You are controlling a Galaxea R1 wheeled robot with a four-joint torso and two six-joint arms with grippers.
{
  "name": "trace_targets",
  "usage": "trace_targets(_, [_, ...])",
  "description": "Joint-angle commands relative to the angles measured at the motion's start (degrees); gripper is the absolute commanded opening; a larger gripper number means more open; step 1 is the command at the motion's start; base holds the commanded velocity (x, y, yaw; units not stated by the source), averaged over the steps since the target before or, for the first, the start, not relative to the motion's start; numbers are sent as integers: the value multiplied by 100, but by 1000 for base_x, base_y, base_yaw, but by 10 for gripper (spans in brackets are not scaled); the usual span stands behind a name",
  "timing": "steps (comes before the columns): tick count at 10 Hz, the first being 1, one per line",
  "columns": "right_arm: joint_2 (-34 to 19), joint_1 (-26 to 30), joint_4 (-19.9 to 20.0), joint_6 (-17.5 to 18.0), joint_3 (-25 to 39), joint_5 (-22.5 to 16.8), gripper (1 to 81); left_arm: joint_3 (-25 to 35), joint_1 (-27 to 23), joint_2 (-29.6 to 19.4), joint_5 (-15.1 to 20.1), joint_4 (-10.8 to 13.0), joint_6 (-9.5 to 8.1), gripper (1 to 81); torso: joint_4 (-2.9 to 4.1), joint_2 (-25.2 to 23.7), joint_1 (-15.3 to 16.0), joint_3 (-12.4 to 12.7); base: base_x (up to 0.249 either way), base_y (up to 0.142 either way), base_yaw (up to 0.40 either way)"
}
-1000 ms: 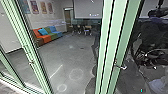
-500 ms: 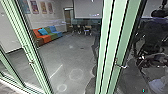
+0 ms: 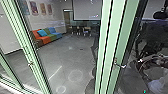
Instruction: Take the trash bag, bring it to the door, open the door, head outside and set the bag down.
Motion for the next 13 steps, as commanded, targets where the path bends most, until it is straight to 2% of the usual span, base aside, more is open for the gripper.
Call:
trace_targets(1, [-321, 1092, -1562, -299, -633, -373, 811, 5, -151, -71, 484, -73, 2, 10, -322, 0, 0, 382, 0, 0, 0])
trace_targets(2, [-321, 1075, -1624, -377, -694, -347, 811, 5, -151, -45, 484, -73, 2, 10, -105, 0, 2, 136, 0, 0, 0])
trace_targets(3, [-321, 1031, -1693, -430, -755, -329, 811, 5, -151, -36, 485, -73, -7, 10, -194, -2, -2, 227, 0, 0, 0])
trace_targets(4, [-348, 899, -1877, -448, -834, -207, 811, 5, -142, -36, 493, -73, 2, 10, -229, -7, -11, 276, 0, 0, 0])
trace_targets(5, [-356, 776, -1957, -448, -949, -109, 811, 5, -125, -27, 493, -73, -7, 10, -231, -9, -13, 282, 0, 0, 0])
trace_targets(8, [-515, 529, -2265, -448, -1468, 690, 811, 5, -89, -36, 493, -82, -25, 10, -231, -9, -13, 269, 0, 0, 0])
trace_targets(9, [-567, 486, -2432, -448, -1547, 866, 811, 5, -80, -36, 493, -169, -25, 10, -231, -9, -13, 269, 0, 0, 0])
trace_targets(10, [-672, 486, -2834, -517, -1617, 1006, 811, 5, -80, -19, 493, -188, -25, 10, -231, -9, -13, 269, 0, 0, 0])
trace_targets(12, [-908, 398, -2993, -912, -1548, 1129, 811, 5, -72, 8, 493, -205, -25, 10, -231, -9, -11, 269, 0, 0, 0])
trace_targets(13, [-1077, 257, -3065, -993, -1424, 1165, 811, 5, -63, -9, 493, -232, -25, 10, -231, -9, -9, 269, 0, 0, 0])
